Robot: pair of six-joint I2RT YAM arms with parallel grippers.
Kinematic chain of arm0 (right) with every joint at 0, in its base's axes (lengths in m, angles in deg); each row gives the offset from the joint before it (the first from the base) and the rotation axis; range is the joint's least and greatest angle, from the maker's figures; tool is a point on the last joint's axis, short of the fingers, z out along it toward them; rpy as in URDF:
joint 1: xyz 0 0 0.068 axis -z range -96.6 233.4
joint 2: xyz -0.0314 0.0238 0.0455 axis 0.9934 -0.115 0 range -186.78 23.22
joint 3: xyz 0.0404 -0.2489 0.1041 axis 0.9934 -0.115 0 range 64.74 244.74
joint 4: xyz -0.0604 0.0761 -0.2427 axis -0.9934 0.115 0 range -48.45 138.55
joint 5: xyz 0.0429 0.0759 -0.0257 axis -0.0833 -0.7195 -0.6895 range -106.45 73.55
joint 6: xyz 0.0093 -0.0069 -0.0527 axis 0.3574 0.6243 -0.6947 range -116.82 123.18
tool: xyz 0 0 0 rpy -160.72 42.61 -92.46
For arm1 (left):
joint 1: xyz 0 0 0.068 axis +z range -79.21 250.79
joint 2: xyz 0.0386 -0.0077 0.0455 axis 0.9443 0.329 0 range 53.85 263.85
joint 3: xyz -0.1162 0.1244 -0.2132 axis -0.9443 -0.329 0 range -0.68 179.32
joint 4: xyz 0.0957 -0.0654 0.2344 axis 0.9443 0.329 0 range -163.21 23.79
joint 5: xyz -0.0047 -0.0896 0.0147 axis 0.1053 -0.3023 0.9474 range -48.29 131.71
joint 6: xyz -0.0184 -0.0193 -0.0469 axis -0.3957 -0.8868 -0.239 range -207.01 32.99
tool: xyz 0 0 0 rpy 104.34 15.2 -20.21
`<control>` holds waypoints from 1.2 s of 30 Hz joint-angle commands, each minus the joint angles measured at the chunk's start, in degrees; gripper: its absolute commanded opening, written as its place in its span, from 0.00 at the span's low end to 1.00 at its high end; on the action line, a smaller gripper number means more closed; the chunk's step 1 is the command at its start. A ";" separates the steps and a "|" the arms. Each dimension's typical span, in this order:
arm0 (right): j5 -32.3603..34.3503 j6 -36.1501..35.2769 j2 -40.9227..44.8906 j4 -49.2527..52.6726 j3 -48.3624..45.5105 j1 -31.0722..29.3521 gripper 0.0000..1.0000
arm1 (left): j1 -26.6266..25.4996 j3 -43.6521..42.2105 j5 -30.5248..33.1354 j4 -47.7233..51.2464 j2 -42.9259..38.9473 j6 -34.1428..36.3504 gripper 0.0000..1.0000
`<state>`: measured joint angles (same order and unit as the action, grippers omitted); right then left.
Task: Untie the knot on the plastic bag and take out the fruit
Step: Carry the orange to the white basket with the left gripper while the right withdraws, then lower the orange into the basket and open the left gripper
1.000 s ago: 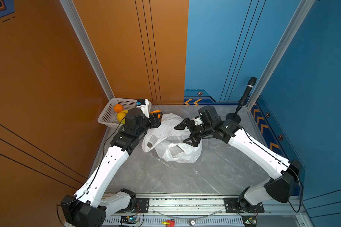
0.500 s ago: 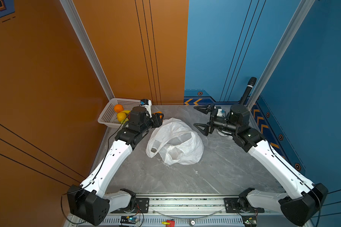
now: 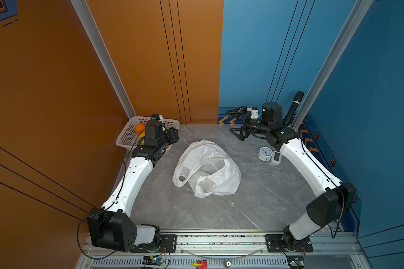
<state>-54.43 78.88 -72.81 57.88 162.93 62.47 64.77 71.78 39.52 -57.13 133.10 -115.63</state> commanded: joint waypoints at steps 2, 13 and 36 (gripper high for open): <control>-2.95 -9.24 -6.10 6.65 9.02 0.67 1.00 | 4.57 2.94 3.24 -4.41 4.84 -2.40 0.45; -8.14 -8.20 -18.98 5.80 22.70 4.12 1.00 | 16.35 17.71 -1.74 -12.04 26.45 -17.63 0.45; -7.86 -19.45 -24.09 14.01 34.15 5.99 1.00 | 20.96 61.64 -11.13 -1.12 67.88 -37.49 0.48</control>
<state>-62.74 61.77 -96.37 69.77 195.67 68.57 86.10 128.09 30.55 -63.93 198.43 -151.44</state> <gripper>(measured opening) 0.997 0.522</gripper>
